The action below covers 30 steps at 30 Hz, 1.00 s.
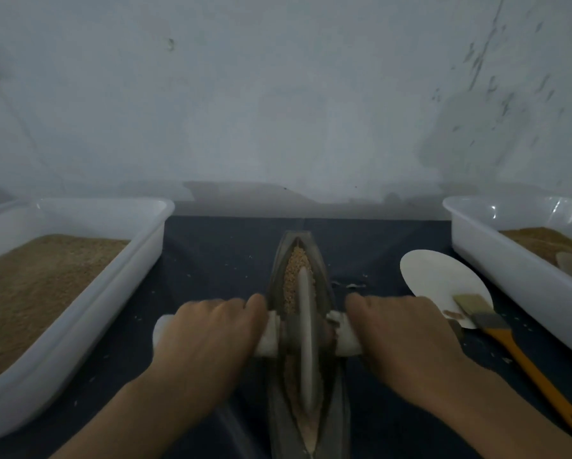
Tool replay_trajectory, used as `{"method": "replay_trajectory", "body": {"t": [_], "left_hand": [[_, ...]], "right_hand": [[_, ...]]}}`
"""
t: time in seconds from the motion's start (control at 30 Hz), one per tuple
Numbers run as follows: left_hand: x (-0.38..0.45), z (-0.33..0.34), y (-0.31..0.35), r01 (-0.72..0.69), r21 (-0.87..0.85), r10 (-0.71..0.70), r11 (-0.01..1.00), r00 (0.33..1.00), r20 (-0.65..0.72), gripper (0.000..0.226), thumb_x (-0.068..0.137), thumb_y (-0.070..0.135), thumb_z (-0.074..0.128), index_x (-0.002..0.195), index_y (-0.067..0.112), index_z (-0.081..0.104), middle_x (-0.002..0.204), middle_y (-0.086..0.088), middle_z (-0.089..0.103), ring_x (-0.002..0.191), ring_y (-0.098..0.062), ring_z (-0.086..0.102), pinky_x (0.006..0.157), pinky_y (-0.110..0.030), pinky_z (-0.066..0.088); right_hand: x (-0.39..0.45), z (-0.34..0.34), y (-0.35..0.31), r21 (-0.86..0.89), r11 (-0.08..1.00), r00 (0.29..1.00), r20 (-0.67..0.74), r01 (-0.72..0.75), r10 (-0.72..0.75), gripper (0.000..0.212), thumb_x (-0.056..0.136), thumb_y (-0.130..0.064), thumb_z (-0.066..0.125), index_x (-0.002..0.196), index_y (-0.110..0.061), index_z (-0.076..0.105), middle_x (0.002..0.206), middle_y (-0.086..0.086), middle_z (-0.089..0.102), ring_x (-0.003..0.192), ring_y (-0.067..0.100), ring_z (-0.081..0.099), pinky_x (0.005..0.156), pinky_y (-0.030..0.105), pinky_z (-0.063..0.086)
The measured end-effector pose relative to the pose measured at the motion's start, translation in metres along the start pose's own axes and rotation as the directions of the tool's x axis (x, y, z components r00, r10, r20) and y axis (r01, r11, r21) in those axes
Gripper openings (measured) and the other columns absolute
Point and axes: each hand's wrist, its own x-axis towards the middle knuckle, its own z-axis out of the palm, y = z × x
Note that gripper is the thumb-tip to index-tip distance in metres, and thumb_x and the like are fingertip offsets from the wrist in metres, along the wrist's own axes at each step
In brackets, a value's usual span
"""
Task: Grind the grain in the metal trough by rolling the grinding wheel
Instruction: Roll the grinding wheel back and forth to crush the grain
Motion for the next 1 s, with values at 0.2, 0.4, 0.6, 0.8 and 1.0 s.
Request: {"method": "replay_trajectory", "body": {"t": [0.2, 0.4, 0.6, 0.8, 1.0], "left_hand": [[0.011, 0.009, -0.003, 0.024, 0.032, -0.022, 0.999, 0.999, -0.036, 0.040, 0.080, 0.036, 0.060, 0.086, 0.033, 0.021, 0.078, 0.011, 0.040, 0.065, -0.010, 0.040, 0.058, -0.028, 0.029], [0.063, 0.036, -0.019, 0.097, -0.003, -0.097, 0.995, 0.986, -0.136, 0.028, 0.083, 0.030, 0.058, 0.084, 0.028, 0.030, 0.077, 0.008, 0.052, 0.065, -0.018, 0.055, 0.057, -0.032, 0.039], [0.059, 0.028, -0.018, 0.087, 0.010, -0.085, 0.996, 0.992, -0.095, 0.038, 0.083, 0.038, 0.059, 0.084, 0.033, 0.021, 0.079, 0.010, 0.048, 0.063, -0.012, 0.041, 0.054, -0.028, 0.024], [0.007, 0.001, -0.003, -0.050, 0.021, 0.052, 0.999, 0.996, -0.071, 0.057, 0.066, 0.043, 0.070, 0.081, 0.039, 0.015, 0.070, 0.012, 0.038, 0.062, -0.008, 0.044, 0.056, -0.027, 0.027], [0.019, 0.014, -0.008, 0.020, 0.096, -0.013, 0.995, 0.997, -0.080, 0.059, 0.073, 0.045, 0.065, 0.077, 0.035, 0.007, 0.064, 0.013, 0.023, 0.056, -0.007, 0.027, 0.052, -0.026, 0.019]], "right_hand": [[0.009, 0.005, 0.001, -0.007, 1.000, 0.996, 0.089, -0.026, 0.026, 0.041, 0.058, -0.028, 0.081, 0.081, -0.025, 0.047, 0.071, -0.003, 0.061, 0.055, 0.017, 0.057, 0.045, 0.026, 0.015], [0.064, 0.032, 0.019, -0.033, 0.996, 0.997, 0.004, -0.080, 0.081, 0.022, 0.078, -0.024, 0.067, 0.091, -0.021, 0.049, 0.080, -0.002, 0.064, 0.064, 0.021, 0.058, 0.055, 0.030, 0.031], [0.060, 0.025, 0.017, -0.013, 0.999, 0.999, 0.017, -0.050, 0.050, 0.022, 0.084, -0.025, 0.064, 0.099, -0.018, 0.049, 0.088, 0.001, 0.064, 0.074, 0.023, 0.061, 0.060, 0.032, 0.036], [0.000, 0.000, 0.001, 0.009, 1.000, 0.997, 0.075, 0.019, -0.020, 0.049, 0.040, -0.025, 0.086, 0.075, -0.020, 0.053, 0.060, -0.001, 0.058, 0.046, 0.017, 0.054, 0.042, 0.024, 0.017], [0.013, 0.009, 0.004, -0.083, 0.996, 0.996, 0.078, -0.036, 0.043, 0.038, 0.059, -0.029, 0.080, 0.086, -0.022, 0.054, 0.069, -0.004, 0.061, 0.054, 0.017, 0.057, 0.045, 0.025, 0.012]]}}
